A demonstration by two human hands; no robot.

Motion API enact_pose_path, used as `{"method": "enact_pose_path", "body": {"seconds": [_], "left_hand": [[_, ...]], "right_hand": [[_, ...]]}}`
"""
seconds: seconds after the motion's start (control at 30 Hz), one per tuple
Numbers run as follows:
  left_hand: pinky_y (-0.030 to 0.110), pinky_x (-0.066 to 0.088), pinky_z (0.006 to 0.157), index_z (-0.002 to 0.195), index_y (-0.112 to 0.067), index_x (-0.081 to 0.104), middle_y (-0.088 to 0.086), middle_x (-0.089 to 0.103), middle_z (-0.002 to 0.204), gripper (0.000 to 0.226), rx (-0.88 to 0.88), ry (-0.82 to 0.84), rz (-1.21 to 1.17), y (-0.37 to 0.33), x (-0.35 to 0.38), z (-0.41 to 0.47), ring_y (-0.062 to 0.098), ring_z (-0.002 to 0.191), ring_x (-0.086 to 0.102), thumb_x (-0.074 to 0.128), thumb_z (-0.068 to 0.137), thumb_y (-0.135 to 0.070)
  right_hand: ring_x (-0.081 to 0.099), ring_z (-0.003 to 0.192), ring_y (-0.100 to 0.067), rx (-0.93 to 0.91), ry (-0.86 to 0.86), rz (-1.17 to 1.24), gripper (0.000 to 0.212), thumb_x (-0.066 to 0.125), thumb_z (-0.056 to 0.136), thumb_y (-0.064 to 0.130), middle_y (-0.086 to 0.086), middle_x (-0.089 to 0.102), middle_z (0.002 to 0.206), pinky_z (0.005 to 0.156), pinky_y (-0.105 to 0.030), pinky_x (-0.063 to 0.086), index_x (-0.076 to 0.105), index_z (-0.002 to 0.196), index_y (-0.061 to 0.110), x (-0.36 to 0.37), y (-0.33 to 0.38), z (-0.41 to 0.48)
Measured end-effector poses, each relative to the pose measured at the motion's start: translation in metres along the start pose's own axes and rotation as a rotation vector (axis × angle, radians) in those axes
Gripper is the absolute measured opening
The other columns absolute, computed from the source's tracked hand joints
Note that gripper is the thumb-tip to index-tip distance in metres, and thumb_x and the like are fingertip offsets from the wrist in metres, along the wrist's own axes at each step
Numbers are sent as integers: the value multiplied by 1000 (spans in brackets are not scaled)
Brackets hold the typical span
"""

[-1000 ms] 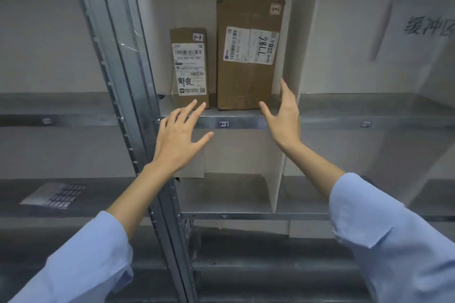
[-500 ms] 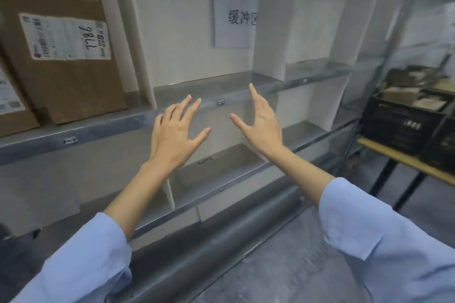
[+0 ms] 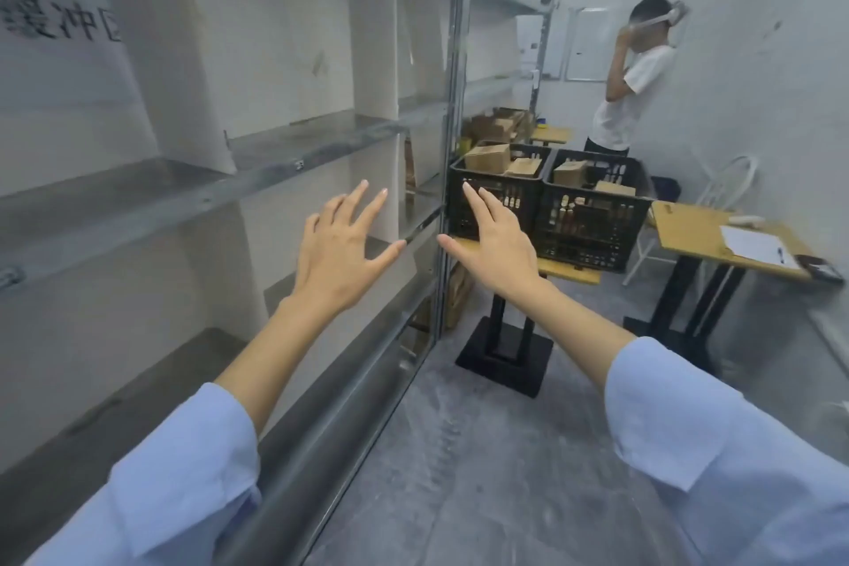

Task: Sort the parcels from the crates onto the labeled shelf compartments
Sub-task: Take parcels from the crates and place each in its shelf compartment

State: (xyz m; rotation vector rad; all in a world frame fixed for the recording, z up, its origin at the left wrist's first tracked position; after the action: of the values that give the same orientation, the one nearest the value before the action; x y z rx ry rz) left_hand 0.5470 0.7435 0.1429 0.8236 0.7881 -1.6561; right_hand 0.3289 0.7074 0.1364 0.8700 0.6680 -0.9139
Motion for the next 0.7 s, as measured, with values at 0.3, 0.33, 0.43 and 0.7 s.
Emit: {"method": "enact_pose_path", "body": {"seconds": [0.3, 0.33, 0.43, 0.7], "left_hand": [[44, 23, 114, 155, -33, 20, -3, 21, 162, 72, 133, -11, -106, -151, 108, 140, 23, 145, 23, 35, 93, -67], [44, 24, 115, 155, -33, 19, -3, 21, 162, 72, 144, 2, -118, -164, 120, 153, 23, 145, 23, 36, 93, -67], [44, 25, 114, 155, -34, 19, -4, 21, 162, 72, 178, 19, -141, -199, 152, 187, 23, 145, 23, 37, 93, -66], [44, 25, 114, 155, -35, 19, -4, 21, 162, 73, 258, 78, -175, -260, 254, 283, 22, 145, 24, 37, 92, -67]], "right_hand": [[18, 149, -23, 183, -42, -90, 80, 48, 93, 64, 2, 19, 164, 112, -45, 34, 11, 157, 35, -47, -194, 68], [17, 150, -24, 206, -36, -91, 80, 48, 93, 64, 2, 18, 164, 112, -45, 34, 10, 157, 35, -49, -213, 74], [16, 150, -23, 263, -23, -88, 80, 48, 93, 64, 2, 18, 164, 113, -45, 34, 11, 157, 35, -51, -266, 89], [19, 149, -24, 403, -29, -42, 77, 50, 94, 59, -1, 21, 163, 114, -49, 32, 15, 157, 32, -31, -386, 142]]}}
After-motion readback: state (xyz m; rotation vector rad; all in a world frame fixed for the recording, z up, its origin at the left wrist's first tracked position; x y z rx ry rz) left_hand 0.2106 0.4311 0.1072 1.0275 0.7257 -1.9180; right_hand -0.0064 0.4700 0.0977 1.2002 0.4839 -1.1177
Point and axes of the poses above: each hand's wrist, its own z-axis towards the middle knuckle, its own x-axis out of the palm, y = z × x, the point moved 3 cm from there along z, towards the middle knuckle
